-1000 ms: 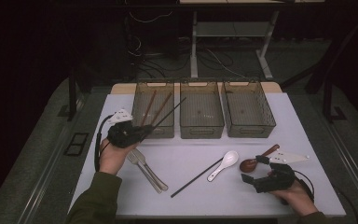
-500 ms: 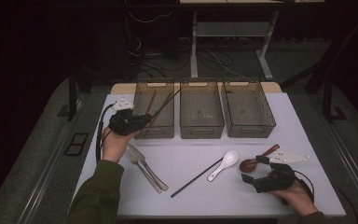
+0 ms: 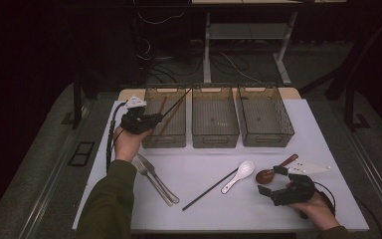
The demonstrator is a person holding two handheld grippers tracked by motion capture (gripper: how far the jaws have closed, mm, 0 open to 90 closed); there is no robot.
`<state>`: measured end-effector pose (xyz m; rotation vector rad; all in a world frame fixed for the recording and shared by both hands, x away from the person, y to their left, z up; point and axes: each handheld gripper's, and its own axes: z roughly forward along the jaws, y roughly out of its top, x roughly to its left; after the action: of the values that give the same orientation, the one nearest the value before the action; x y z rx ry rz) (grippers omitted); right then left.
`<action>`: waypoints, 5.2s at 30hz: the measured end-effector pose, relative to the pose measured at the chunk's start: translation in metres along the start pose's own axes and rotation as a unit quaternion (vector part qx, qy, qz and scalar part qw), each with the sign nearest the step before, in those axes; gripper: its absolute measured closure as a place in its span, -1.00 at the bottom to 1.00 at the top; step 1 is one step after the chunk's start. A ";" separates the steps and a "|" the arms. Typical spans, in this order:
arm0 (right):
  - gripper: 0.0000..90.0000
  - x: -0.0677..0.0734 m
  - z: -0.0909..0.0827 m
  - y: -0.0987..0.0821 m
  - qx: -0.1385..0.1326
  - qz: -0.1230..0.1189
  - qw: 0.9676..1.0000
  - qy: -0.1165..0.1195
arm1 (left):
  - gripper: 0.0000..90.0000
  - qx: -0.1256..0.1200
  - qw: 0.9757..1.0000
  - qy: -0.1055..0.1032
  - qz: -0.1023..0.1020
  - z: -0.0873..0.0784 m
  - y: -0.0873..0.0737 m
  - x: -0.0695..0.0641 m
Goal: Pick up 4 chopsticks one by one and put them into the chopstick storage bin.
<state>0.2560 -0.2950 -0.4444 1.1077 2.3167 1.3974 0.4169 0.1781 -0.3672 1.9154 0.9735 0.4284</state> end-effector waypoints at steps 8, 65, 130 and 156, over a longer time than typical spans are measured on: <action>-0.97 0.000 0.000 0.000 0.000 -0.001 1.000 0.000 | 0.89 0.006 1.000 0.021 -0.022 0.011 -0.003 0.012; -0.97 0.000 -0.001 0.000 0.000 0.000 1.000 0.000 | -0.04 0.003 0.999 -0.033 -0.002 0.001 0.006 -0.009; -0.97 0.001 0.000 0.000 0.000 -0.005 1.000 -0.002 | 0.15 0.045 0.986 -0.145 0.061 -0.015 -0.099 -0.154; -0.97 0.002 0.001 0.000 0.003 -0.006 1.000 -0.001 | 0.71 0.106 0.976 -0.172 0.075 0.012 -0.106 -0.179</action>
<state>0.2551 -0.2934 -0.4446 1.0947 2.3240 1.3855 0.2636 0.0610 -0.4475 2.1748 0.6691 0.0709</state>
